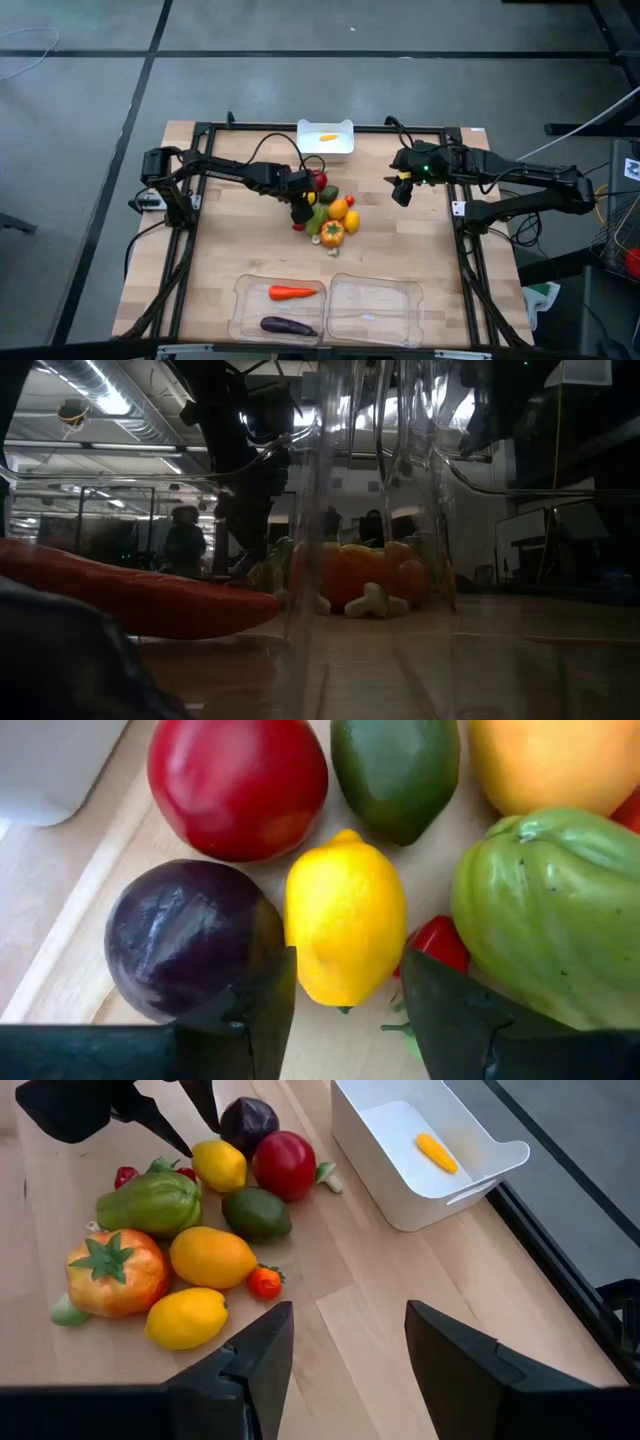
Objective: Sort produce into baskets
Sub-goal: Put the left yellow lemon into the right transparent bin
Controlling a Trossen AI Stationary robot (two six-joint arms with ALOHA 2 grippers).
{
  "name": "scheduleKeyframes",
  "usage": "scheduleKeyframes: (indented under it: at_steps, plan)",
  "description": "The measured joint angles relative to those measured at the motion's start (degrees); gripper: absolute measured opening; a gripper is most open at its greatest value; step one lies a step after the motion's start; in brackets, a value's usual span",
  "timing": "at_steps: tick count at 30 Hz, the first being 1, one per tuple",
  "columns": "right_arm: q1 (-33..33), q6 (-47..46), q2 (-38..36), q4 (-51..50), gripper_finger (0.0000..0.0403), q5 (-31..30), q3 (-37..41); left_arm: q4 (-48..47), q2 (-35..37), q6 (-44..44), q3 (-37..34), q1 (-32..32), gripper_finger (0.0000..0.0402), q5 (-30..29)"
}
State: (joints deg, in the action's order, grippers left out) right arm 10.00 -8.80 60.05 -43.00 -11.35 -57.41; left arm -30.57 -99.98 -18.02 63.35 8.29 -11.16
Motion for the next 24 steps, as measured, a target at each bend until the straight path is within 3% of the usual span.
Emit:
scheduleKeyframes:
  at_steps: [9,24]
  plan:
    - [0.0,0.5,0.0,0.0,0.0193,0.0,0.0,0.0,0.0,-1.4,0.0,0.4,0.0256,-2.4]
    - [0.0,1.7,0.1,-0.3,0.0193,0.1,0.0,3.8,-4.3,-3.1,-0.1,0.8,0.0260,-0.3]
